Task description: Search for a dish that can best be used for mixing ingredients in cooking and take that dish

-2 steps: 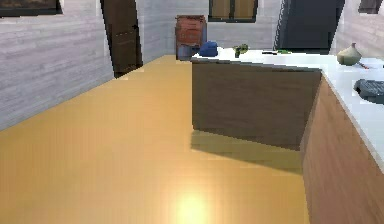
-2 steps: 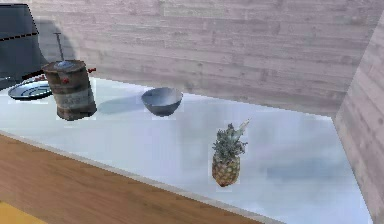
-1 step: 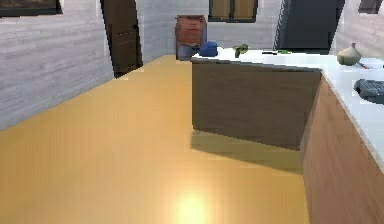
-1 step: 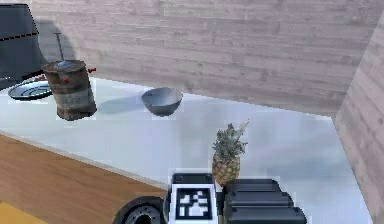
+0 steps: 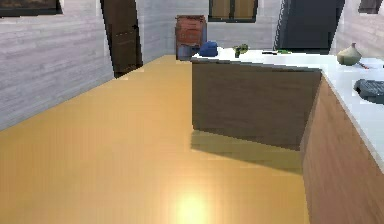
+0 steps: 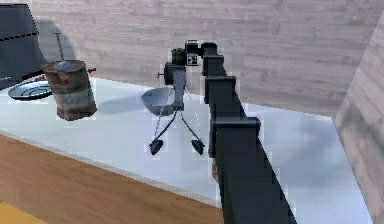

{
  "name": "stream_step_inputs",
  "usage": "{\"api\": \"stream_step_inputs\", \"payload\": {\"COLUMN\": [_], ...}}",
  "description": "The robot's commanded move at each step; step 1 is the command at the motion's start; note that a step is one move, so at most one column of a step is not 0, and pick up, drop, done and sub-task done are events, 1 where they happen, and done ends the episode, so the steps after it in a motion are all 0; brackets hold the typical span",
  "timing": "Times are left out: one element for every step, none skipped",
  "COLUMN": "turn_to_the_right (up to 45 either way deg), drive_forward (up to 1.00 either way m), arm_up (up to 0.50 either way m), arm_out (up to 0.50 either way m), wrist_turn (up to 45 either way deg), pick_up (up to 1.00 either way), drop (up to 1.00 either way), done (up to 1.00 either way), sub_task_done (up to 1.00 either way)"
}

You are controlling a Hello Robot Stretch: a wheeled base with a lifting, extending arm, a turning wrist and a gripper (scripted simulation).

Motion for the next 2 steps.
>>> {"api": "stream_step_inputs", "payload": {"turn_to_the_right": [0.0,0.0], "drive_forward": [0.00,0.00], "arm_up": [0.00,0.00], "arm_out": [0.00,0.00], "wrist_turn": [45.0,45.0], "pick_up": [0.00,0.00], "drop": [0.00,0.00], "done": [0.00,0.00], "sub_task_done": [0.00,0.00]}}
